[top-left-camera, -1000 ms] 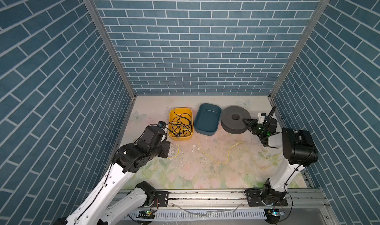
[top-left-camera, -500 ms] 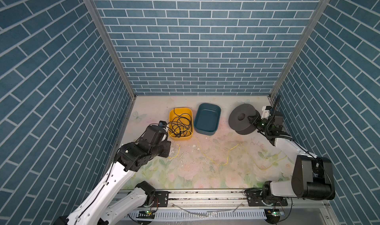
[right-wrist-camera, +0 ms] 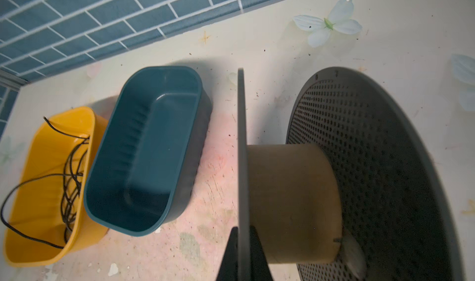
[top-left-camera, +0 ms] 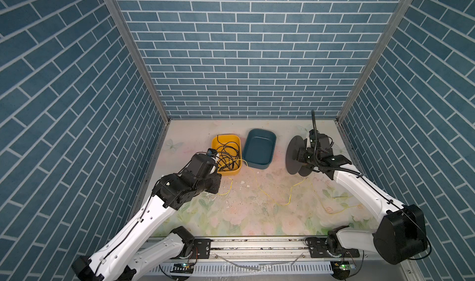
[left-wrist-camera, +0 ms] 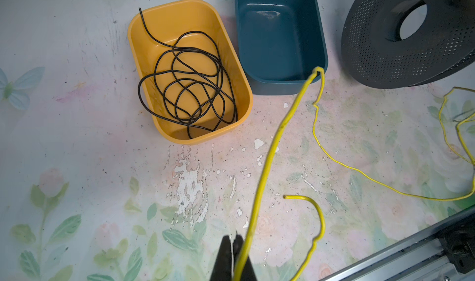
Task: Wrap the cables
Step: 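Lift the grey spool and carry it toward the left gripper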
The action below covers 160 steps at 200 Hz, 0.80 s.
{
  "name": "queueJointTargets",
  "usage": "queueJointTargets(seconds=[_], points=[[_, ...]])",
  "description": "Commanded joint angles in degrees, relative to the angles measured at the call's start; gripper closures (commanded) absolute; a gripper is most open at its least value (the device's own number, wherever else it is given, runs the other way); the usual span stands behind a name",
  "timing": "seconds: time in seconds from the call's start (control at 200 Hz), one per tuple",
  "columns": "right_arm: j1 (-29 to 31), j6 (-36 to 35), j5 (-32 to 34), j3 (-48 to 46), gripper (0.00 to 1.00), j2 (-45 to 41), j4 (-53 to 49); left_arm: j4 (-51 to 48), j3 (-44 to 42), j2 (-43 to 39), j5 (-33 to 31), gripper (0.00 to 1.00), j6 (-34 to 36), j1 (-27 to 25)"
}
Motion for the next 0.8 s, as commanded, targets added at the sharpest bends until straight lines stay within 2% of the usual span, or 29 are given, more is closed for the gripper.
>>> queueJointTargets(seconds=[0.0,0.28,0.53,0.795], points=[[4.3,-2.3,9.9,5.0,1.0,2.3,-3.8,1.5,1.2,0.9,-1.3,0.96,-0.1,-1.3],[14.6,-0.5,20.3,12.0,1.0,10.0,-5.0,2.8,1.5,1.9,-2.9,0.96,-0.4,-4.1],[15.9,2.0,20.9,14.8,1.0,12.2,-4.4,3.4,1.7,2.5,-3.0,0.96,-0.5,-4.7],[16.0,5.0,17.9,15.5,1.0,14.2,-2.8,4.4,1.3,3.0,-2.9,0.96,-0.6,-5.0]])
